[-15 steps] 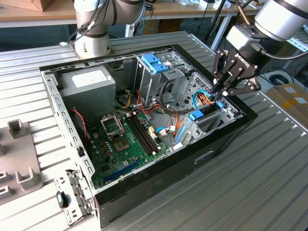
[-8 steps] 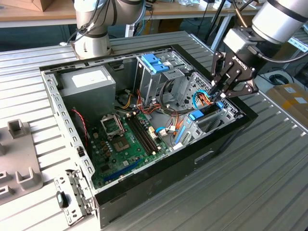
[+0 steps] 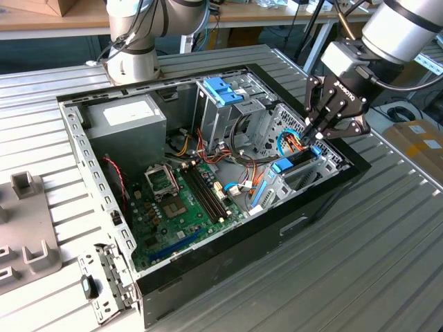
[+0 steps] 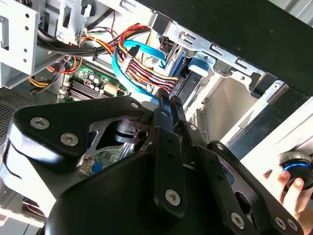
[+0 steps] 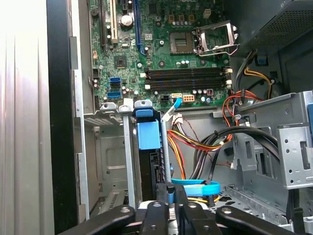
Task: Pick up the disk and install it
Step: 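Insert the second disk wire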
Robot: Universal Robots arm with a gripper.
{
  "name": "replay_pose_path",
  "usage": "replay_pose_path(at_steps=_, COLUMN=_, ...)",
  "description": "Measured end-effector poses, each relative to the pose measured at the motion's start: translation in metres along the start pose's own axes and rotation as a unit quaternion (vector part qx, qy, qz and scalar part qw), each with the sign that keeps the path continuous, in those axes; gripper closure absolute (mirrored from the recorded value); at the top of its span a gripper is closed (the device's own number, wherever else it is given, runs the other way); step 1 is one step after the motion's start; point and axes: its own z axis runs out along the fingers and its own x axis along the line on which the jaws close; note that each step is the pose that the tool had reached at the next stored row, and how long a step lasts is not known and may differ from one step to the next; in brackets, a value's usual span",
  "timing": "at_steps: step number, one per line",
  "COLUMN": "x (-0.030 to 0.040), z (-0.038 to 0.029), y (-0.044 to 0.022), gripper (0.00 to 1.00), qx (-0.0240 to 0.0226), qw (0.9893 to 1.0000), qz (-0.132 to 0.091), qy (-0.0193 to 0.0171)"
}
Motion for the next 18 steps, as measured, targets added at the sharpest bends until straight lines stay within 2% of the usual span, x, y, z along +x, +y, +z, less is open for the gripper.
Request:
replay_pose_path(at_steps=8, x=0.0002, z=0.0005, y=0.0013, gripper=0.84, qx=0.0000, qw=1.0000, qz=0.000, qy=0.0000)
replay_pose_path(at_steps=18, x=0.0042, z=0.0027, y=0.0186, gripper=0.84, qx=0.0001, qw=1.0000, qz=0.000, qy=0.0005)
